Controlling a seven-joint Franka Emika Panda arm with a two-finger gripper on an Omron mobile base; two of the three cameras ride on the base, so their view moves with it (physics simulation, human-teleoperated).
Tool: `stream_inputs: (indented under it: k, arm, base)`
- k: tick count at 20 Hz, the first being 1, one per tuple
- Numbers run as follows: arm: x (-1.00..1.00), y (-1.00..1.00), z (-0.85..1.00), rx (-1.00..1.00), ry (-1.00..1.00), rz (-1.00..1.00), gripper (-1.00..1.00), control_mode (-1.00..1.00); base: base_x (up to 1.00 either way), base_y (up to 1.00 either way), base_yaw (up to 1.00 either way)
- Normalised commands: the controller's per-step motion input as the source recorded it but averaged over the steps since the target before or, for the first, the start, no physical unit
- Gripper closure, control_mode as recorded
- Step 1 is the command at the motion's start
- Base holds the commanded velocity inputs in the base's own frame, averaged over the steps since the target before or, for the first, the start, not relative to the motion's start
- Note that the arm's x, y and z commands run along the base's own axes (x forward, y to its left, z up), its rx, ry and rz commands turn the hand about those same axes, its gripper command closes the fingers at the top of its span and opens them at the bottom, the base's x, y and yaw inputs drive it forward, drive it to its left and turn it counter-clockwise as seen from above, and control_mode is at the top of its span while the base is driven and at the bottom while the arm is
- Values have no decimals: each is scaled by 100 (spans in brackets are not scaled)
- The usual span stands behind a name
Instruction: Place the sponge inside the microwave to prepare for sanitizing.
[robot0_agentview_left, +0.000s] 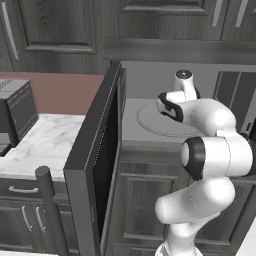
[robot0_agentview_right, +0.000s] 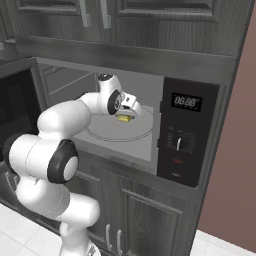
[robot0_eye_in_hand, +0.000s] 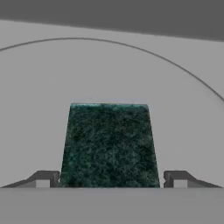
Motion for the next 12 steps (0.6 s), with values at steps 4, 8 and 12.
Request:
stream_inputs:
  k: [4,8,12]
  arm:
    - [-4,0,0,0,-3,0,-100,-100]
    - [-28,0,4,0,-17,0,-100,-100]
    - [-38,1,5,0,-17,0,-100,-100]
  base:
    - [0,0,0]
    - [0,0,0]
    - [0,0,0]
